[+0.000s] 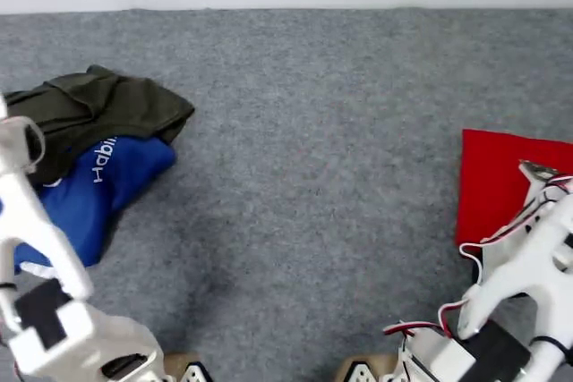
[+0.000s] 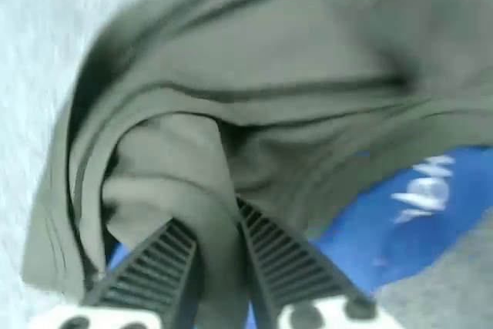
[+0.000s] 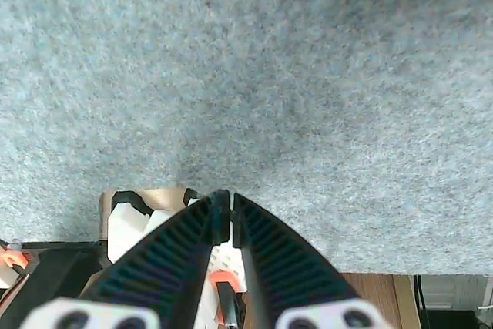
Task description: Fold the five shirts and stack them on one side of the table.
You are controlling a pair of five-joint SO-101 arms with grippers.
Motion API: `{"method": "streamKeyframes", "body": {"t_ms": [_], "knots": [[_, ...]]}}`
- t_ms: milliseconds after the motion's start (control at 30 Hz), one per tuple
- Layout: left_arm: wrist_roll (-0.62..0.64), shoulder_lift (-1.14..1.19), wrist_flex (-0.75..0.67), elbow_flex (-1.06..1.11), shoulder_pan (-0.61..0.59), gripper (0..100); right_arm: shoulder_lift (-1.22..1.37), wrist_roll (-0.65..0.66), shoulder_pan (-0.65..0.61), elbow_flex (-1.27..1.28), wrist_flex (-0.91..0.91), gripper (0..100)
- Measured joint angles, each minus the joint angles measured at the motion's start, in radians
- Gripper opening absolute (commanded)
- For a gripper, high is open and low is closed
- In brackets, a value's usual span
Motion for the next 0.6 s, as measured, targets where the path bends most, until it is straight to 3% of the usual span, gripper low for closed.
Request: {"method": "streamKeyframes", "body": {"t_ms": [133, 300, 600], "knots": [[0.009, -0.164, 0.032, 0.000, 0.135, 1, 0.000, -0.003, 0.000, 0.000, 0.000, 0.9], [0.147, -0.342, 0.052, 0.000, 0.370, 1, 0.000, -0.003, 0.000, 0.000, 0.000, 0.9], [0.241, -0.390, 0.025, 0.005, 0.888, 1, 0.000, -0.003, 0.000, 0.000, 0.000, 0.9]]}}
